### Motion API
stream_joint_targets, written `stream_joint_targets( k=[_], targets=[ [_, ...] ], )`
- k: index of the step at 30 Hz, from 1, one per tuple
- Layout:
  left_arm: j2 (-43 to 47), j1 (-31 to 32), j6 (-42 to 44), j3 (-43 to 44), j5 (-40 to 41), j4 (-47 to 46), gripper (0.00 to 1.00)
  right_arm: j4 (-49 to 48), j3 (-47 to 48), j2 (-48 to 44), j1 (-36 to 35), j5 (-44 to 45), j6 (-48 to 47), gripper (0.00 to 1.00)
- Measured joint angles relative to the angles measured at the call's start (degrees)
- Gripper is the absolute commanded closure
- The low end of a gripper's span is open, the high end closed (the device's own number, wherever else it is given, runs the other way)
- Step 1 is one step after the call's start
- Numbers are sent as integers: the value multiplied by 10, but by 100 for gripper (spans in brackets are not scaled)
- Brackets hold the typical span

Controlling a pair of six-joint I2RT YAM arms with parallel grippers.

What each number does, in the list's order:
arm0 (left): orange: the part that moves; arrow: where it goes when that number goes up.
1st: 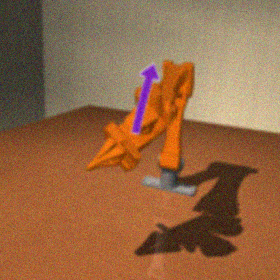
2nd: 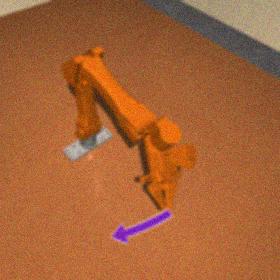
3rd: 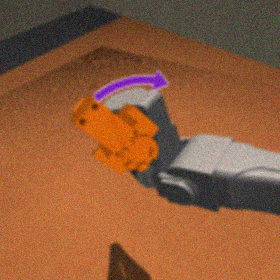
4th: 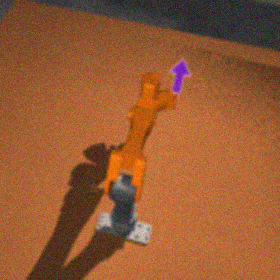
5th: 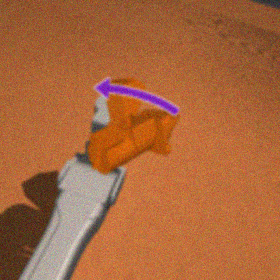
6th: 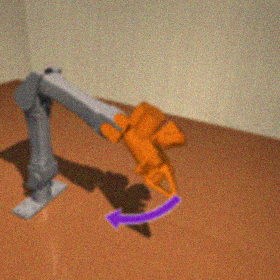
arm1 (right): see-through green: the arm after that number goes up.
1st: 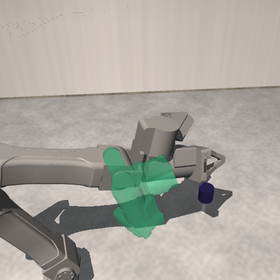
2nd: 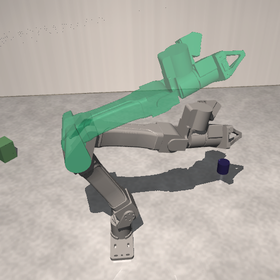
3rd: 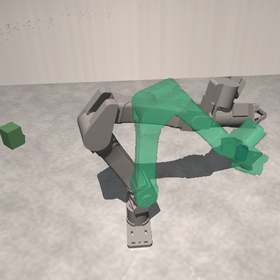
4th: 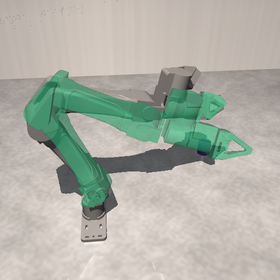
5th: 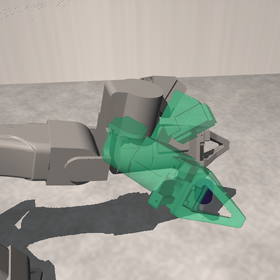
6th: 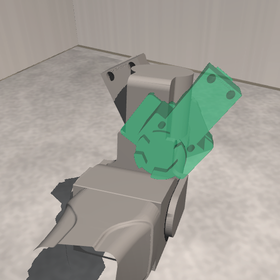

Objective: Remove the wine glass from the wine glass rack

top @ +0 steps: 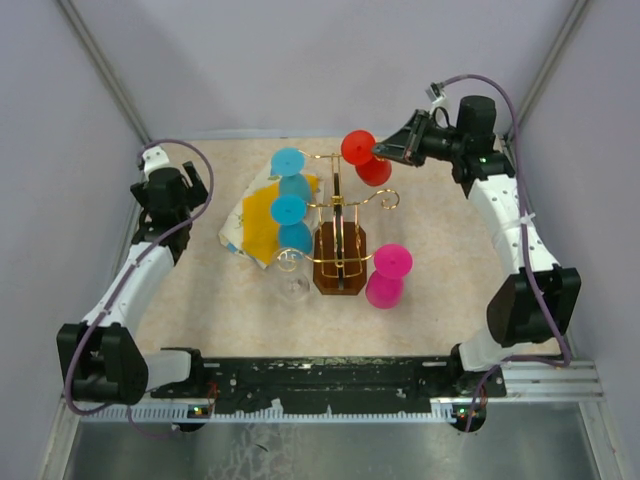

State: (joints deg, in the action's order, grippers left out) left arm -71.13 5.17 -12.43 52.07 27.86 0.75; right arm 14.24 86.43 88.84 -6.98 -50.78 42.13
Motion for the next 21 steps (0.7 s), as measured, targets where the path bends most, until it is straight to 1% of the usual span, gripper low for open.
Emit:
stream_joint_targets(
  k=[7, 13, 21],
  targets=[
    [22, 0, -2, 5, -17, 23, 0, 42, -14, -44, 0, -3, -13, 100],
    [41, 0, -6, 5, -27, 36, 0, 92, -18, -90, 0, -2, -41, 100],
    [48, 0, -9, 7, -38, 56, 0, 181, -18, -123, 34, 6, -93, 100]
  ],
)
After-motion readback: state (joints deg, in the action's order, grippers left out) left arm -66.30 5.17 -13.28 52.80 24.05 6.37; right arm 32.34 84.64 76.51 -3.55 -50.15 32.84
